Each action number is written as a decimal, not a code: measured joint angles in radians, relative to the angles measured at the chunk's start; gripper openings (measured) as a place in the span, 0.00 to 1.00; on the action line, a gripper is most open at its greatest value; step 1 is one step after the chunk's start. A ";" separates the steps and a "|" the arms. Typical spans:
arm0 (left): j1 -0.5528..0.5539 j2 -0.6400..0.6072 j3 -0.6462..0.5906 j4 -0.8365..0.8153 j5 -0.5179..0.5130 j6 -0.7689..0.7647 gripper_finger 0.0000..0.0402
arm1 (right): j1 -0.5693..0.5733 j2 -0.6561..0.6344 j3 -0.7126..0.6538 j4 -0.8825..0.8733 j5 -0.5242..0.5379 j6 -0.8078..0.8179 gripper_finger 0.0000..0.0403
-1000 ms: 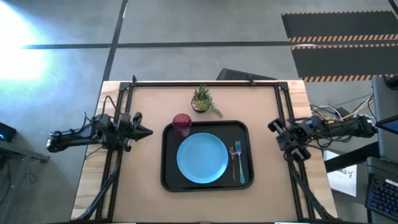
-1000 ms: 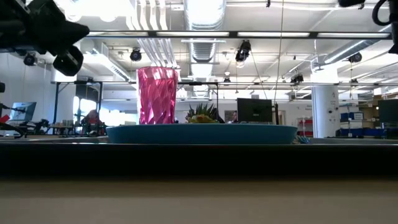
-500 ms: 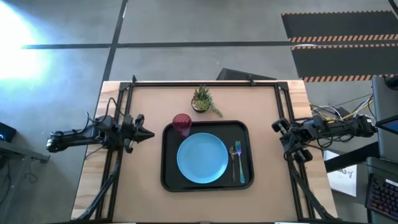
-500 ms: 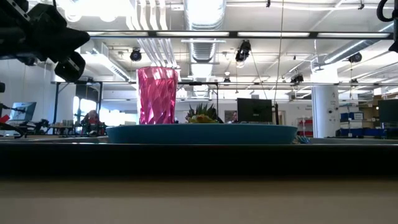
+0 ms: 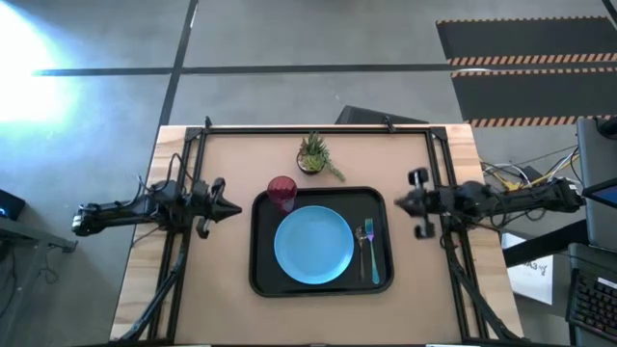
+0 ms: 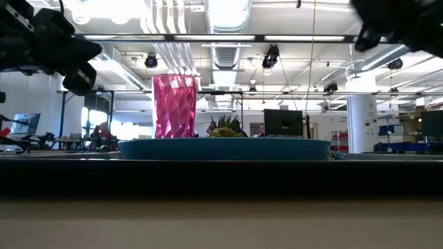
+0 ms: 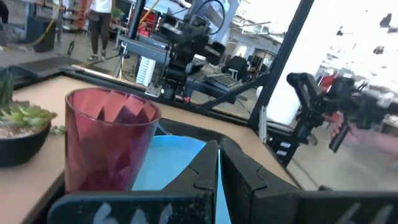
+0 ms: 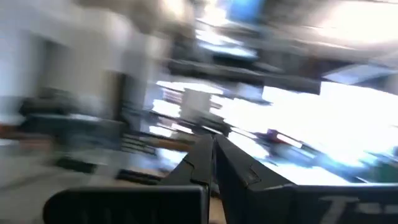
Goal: Pick and place plate/cup/fork/spoon on tray
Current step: Return to Home Position
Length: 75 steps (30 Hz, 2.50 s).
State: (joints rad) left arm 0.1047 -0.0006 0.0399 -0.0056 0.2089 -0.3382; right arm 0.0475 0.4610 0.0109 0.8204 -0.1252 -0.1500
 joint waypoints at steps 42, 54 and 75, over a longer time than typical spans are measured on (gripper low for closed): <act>0.000 0.137 -0.010 -0.003 0.001 0.244 0.00 | -0.007 -0.117 -0.001 -0.400 0.215 -0.153 0.02; 0.000 0.142 -0.010 0.011 0.006 0.248 0.00 | -0.007 -0.340 -0.001 -0.481 0.206 -0.149 0.02; 0.000 0.142 -0.014 0.017 0.003 0.296 0.00 | -0.006 -0.451 0.000 -0.791 0.070 0.036 0.02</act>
State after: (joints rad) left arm 0.1047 0.1415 0.0254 0.0116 0.2116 -0.0421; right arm 0.0410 0.0098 0.0113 0.0298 -0.0553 -0.1138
